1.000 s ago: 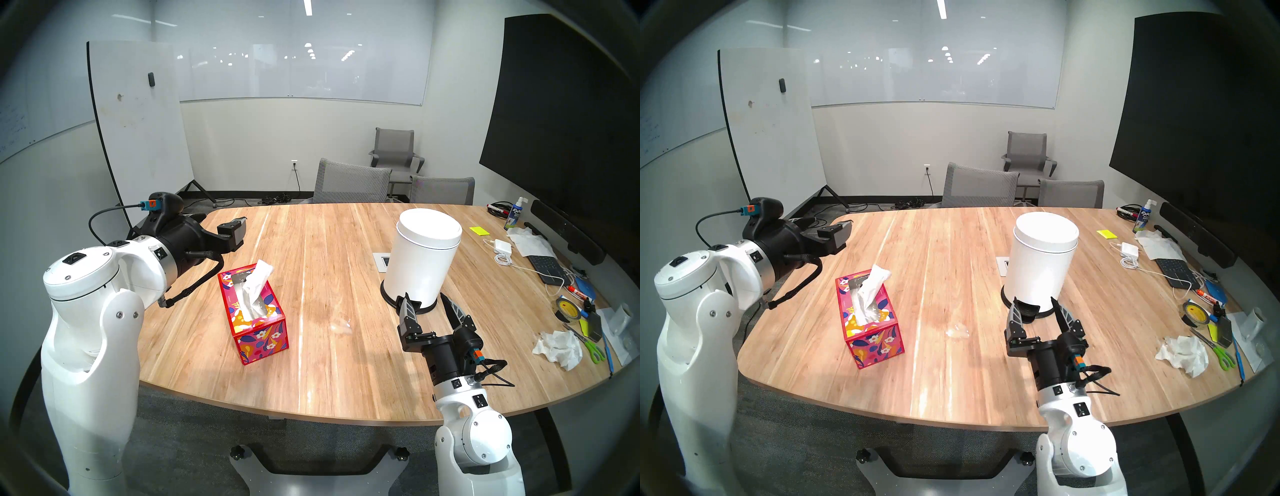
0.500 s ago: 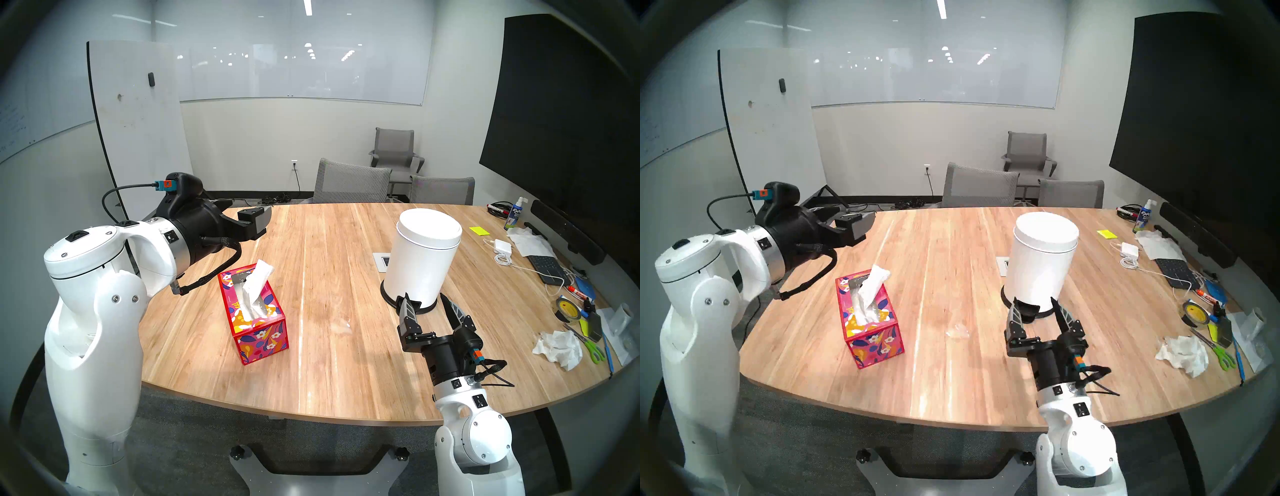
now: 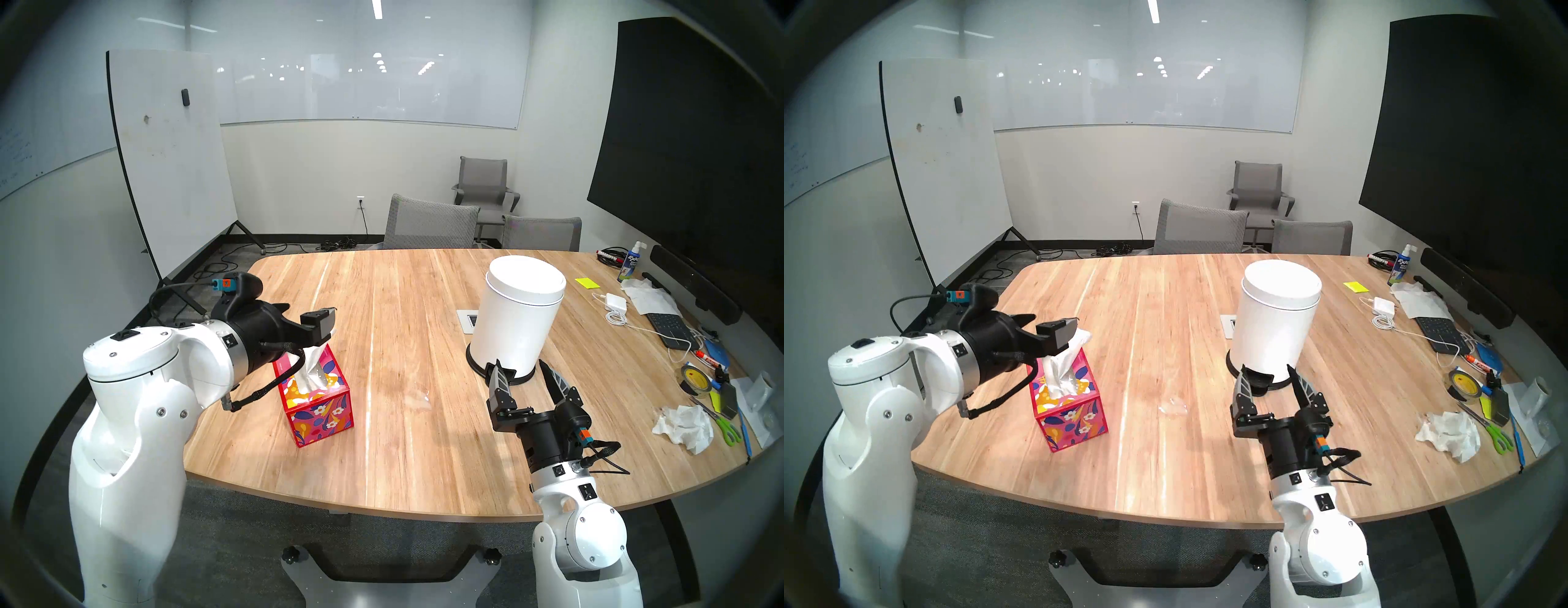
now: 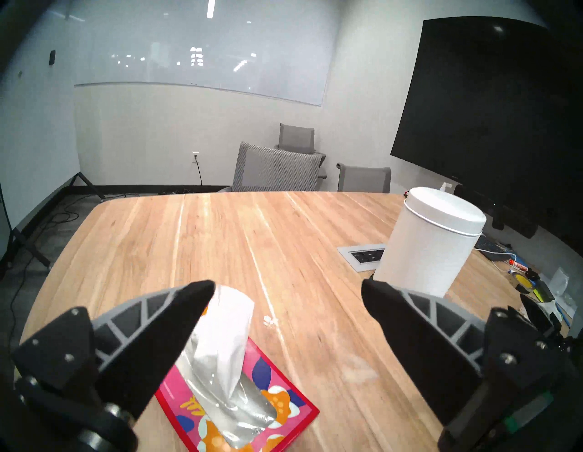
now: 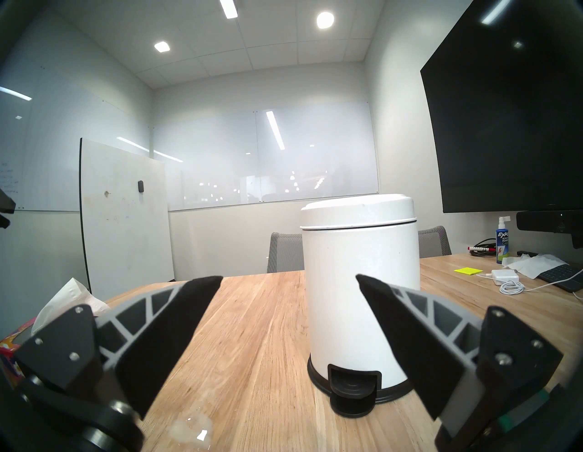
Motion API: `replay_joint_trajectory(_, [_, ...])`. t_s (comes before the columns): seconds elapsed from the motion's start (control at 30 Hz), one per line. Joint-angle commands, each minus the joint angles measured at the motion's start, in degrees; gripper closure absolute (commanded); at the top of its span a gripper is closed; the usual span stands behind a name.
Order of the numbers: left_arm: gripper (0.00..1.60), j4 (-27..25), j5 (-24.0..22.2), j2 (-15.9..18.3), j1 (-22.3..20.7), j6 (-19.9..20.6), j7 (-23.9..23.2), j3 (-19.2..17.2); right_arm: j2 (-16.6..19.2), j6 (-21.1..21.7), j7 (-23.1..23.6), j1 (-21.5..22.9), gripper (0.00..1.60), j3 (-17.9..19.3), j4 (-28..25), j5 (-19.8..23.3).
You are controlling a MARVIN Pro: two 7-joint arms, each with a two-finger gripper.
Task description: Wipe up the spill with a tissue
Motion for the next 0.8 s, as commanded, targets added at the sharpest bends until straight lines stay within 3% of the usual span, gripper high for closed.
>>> replay_joint_trajectory(0.0, [0.0,0.25,-1.68,0.72,6.34,-0.16,3.86,0.98,0.13,-0.27,0.11,0.24,0.0,0.04,-1.2,-0.04])
replay_joint_trajectory(0.23, [0.0,-0.99,-3.46,1.93,11.14,-0.16,8.06,1.05,0.16,-0.22,0.13,0.16,0.0,0.04,-1.35,-0.05])
replay_joint_trajectory(0.4, [0.0,2.13,-6.97,4.53,2.53,-0.16,10.9,1.82,0.16,-0.19,0.14,0.13,0.0,0.04,-1.39,-0.06])
replay_joint_trajectory(0.63, [0.0,1.83,-8.95,4.07,-0.09,-0.16,12.03,1.48,0.15,-0.23,0.13,0.17,0.0,0.04,-1.32,-0.05])
replay_joint_trajectory(0.77, [0.0,3.78,-12.4,5.91,-2.27,-0.16,15.31,3.62,0.16,-0.19,0.14,0.13,0.0,0.04,-1.4,-0.06])
